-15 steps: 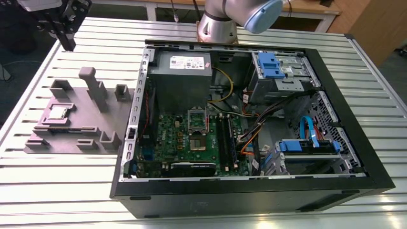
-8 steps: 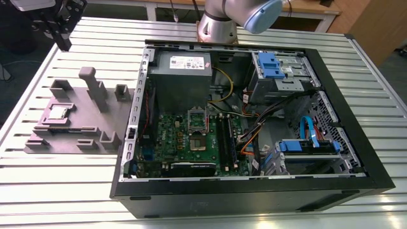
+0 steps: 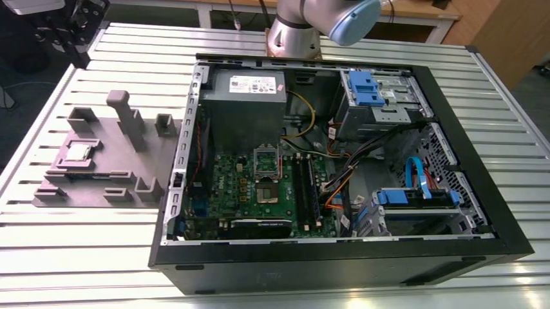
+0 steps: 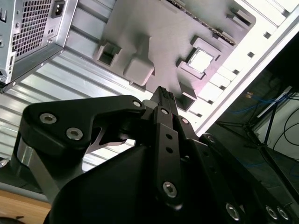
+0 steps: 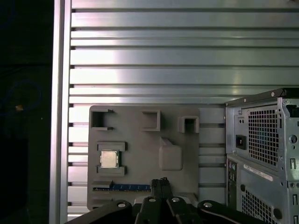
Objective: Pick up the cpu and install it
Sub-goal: 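Reach for the cpu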
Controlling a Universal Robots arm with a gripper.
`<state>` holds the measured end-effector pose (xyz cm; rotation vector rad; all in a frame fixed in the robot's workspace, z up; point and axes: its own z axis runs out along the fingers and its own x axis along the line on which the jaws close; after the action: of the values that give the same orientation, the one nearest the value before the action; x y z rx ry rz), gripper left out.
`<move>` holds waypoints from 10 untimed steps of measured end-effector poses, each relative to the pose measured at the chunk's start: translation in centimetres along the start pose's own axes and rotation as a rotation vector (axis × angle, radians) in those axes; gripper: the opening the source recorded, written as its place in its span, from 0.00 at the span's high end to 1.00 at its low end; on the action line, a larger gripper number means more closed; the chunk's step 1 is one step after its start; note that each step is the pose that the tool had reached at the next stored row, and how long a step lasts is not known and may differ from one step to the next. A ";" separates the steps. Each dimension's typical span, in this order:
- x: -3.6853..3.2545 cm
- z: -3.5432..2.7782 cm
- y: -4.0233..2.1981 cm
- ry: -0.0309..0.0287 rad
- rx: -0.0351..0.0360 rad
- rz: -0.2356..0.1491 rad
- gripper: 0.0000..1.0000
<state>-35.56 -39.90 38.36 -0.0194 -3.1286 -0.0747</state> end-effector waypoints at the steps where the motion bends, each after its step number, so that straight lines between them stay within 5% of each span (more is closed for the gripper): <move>1: 0.15 0.01 0.00 -0.0001 0.0000 0.000 0.90; 10: 1.47 0.11 -0.02 0.0000 0.0000 0.000 0.90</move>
<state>-37.03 -39.90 38.27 -0.0194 -3.1286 -0.0747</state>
